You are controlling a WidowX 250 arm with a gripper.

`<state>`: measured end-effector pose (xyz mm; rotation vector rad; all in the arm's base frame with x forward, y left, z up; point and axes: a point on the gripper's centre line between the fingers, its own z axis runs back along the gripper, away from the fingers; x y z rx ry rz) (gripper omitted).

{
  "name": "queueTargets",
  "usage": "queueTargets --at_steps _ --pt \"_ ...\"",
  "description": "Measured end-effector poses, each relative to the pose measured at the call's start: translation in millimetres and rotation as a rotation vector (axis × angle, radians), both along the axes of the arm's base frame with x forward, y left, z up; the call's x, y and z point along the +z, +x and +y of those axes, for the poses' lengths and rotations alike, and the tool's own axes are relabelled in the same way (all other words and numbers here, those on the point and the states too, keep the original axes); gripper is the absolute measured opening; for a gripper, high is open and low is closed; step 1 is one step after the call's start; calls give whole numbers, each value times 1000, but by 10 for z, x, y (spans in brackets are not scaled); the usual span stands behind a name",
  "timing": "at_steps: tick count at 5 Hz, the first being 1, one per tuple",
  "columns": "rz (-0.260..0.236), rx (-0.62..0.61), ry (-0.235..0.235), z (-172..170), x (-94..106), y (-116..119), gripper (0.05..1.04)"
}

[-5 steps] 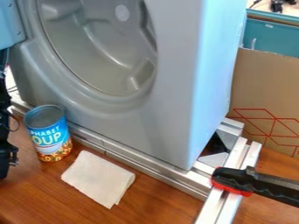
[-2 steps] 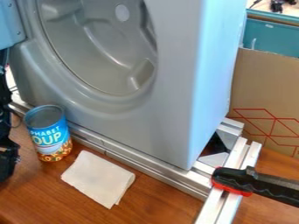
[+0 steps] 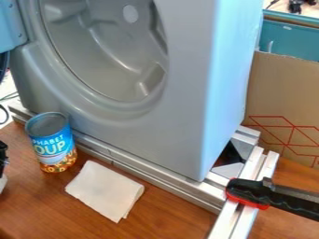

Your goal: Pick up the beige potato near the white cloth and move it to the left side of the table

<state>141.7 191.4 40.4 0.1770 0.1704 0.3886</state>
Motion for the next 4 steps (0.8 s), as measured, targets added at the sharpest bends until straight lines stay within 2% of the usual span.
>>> queueTargets --at_steps 1,2,3,4 --pt "-9 -123 -3 -388 105 -69 1003" --pt "-13 -280 -8 -826 126 -90 1003" --pt "-49 -418 -32 -1208 59 34 1003" --pt "-81 -464 -90 -1286 35 231 1003"
